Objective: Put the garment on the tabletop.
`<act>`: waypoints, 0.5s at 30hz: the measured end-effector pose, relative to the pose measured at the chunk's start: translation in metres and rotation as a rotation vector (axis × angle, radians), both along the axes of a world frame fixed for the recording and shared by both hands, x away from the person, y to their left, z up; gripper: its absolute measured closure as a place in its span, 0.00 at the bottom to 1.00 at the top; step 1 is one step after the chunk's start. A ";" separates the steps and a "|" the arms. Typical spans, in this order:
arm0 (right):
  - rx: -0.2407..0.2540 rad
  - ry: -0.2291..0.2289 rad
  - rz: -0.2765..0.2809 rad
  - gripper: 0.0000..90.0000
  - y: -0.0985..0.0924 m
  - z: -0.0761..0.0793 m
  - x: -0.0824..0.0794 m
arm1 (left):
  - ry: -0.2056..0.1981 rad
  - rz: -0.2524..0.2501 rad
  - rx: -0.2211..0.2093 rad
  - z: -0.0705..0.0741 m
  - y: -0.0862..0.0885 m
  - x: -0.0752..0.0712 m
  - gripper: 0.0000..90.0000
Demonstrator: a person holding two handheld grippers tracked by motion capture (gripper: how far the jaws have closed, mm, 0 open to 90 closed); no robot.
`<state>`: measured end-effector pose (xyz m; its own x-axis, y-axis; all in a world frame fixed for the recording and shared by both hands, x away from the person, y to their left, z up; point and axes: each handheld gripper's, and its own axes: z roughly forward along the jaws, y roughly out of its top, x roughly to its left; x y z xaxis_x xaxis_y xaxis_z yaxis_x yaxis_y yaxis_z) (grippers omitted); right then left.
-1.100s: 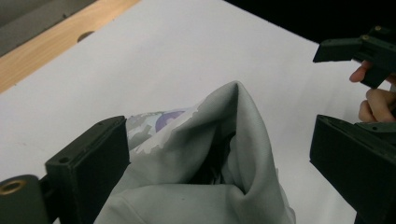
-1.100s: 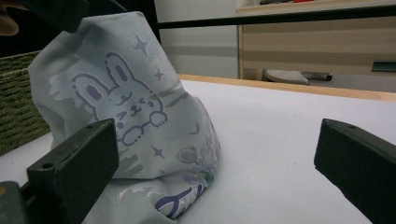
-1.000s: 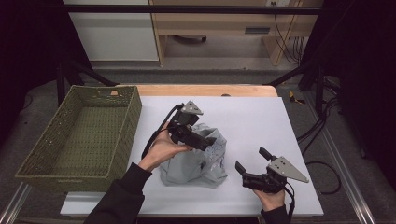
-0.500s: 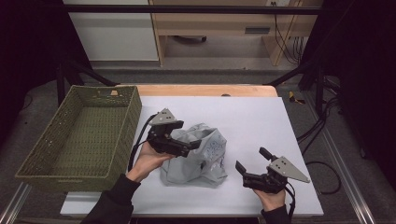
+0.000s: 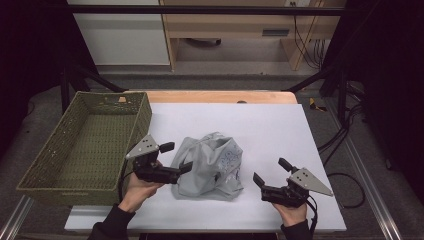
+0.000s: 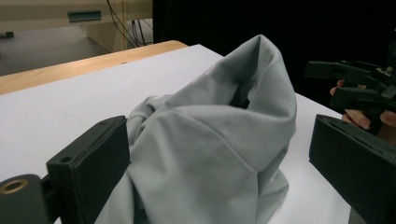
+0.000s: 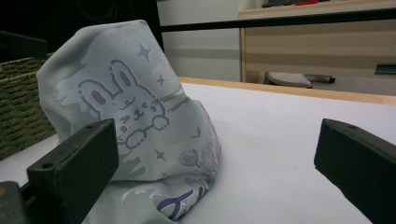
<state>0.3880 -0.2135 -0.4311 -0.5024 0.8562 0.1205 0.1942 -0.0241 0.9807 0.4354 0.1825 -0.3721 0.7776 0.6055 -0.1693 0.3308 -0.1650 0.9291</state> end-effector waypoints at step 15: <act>-0.003 0.000 0.005 0.00 -0.004 -0.001 0.000 | 0.029 0.082 -0.082 -0.027 0.036 -0.021 0.05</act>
